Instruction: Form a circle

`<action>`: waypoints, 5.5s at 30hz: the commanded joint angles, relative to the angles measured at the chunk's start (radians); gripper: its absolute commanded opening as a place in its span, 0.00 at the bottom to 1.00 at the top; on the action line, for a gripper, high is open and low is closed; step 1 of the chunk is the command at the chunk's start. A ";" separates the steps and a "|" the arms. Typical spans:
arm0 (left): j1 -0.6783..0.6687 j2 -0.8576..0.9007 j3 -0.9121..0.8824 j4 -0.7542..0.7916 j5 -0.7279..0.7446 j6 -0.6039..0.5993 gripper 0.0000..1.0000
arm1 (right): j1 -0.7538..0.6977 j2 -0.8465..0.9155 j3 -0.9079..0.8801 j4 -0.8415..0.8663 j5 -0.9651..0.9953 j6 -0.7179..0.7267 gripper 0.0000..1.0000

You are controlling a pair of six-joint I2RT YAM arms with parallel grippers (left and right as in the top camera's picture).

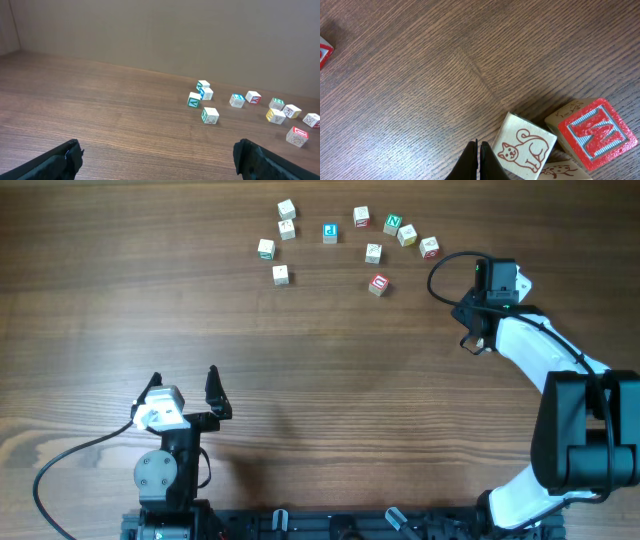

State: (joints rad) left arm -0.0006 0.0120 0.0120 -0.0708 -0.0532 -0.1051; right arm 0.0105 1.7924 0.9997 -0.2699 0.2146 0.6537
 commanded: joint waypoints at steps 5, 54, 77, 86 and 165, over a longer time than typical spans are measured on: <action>0.006 -0.009 -0.006 0.001 0.012 0.023 1.00 | 0.000 0.014 0.021 -0.004 0.023 0.009 0.05; 0.006 -0.009 -0.006 0.001 0.012 0.023 1.00 | 0.000 0.010 0.021 -0.010 0.023 0.007 0.04; 0.006 -0.009 -0.006 0.001 0.012 0.023 1.00 | 0.117 -0.085 0.046 -0.079 -0.091 -0.065 0.04; 0.006 -0.009 -0.006 0.001 0.011 0.023 1.00 | -0.134 -0.289 0.046 -0.208 -0.303 -0.143 0.04; 0.006 -0.009 -0.006 0.001 0.012 0.023 1.00 | -0.275 -0.553 -0.462 -0.086 -0.440 0.082 0.05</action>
State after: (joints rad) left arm -0.0006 0.0120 0.0120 -0.0708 -0.0528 -0.1051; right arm -0.2947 1.2461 0.6037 -0.4618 -0.2142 0.6277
